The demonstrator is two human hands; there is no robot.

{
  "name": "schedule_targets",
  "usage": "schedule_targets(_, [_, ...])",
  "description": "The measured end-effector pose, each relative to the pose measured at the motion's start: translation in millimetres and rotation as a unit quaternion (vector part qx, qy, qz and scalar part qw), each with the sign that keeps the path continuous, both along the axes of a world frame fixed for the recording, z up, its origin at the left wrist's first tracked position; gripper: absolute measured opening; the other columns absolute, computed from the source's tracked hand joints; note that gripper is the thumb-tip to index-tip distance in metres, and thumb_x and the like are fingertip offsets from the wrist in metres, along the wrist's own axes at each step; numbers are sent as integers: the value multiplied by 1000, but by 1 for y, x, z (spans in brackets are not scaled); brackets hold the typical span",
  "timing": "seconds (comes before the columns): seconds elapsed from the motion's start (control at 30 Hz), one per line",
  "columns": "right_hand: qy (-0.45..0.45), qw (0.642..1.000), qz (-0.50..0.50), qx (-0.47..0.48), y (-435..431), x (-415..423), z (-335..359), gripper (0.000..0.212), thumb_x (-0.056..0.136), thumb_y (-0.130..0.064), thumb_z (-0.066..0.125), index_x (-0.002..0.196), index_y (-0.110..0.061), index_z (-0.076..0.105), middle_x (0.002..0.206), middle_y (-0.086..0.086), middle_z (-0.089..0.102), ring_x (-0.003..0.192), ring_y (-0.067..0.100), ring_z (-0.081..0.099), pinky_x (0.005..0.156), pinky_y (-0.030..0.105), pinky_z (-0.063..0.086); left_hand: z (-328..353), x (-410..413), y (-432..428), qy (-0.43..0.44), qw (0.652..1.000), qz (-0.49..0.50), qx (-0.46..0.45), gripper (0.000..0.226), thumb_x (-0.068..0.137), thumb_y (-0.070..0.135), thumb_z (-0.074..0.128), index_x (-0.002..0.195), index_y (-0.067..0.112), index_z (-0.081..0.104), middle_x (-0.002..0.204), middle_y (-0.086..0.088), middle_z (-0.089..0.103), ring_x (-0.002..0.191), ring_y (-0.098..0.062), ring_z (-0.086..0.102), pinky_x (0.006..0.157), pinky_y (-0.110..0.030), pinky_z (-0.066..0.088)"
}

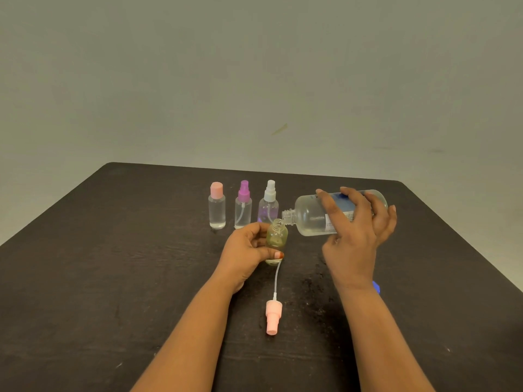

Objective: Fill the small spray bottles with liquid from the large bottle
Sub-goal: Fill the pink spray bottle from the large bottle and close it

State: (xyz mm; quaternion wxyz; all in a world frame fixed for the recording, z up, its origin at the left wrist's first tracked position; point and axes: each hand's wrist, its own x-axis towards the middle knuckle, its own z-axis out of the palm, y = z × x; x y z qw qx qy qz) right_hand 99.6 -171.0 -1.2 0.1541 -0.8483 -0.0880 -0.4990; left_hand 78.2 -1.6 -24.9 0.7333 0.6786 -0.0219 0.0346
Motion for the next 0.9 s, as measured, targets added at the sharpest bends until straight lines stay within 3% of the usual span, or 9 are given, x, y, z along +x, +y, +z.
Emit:
schedule_targets(0.63, [-1, 1000, -1, -2, 1, -1, 0, 86, 54, 19, 58, 121, -34, 54, 121, 7, 53, 123, 30, 34, 108, 61, 14, 0, -1, 0, -4, 1000, -2, 4, 44, 67, -20, 66, 92, 16, 62, 91, 1, 70, 87, -8, 67, 74, -18, 55])
schedule_targets(0.9, [-5, 1000, -2, 0, 1, 0, 0, 88, 54, 20, 57, 121, -36, 53, 121, 7, 53, 123, 30, 35, 108, 61, 14, -3, 1, 1, -2, 1000, 1, 7, 45, 66, -19, 68, 93, 17, 63, 94, -1, 70, 93, -15, 67, 81, -27, 56])
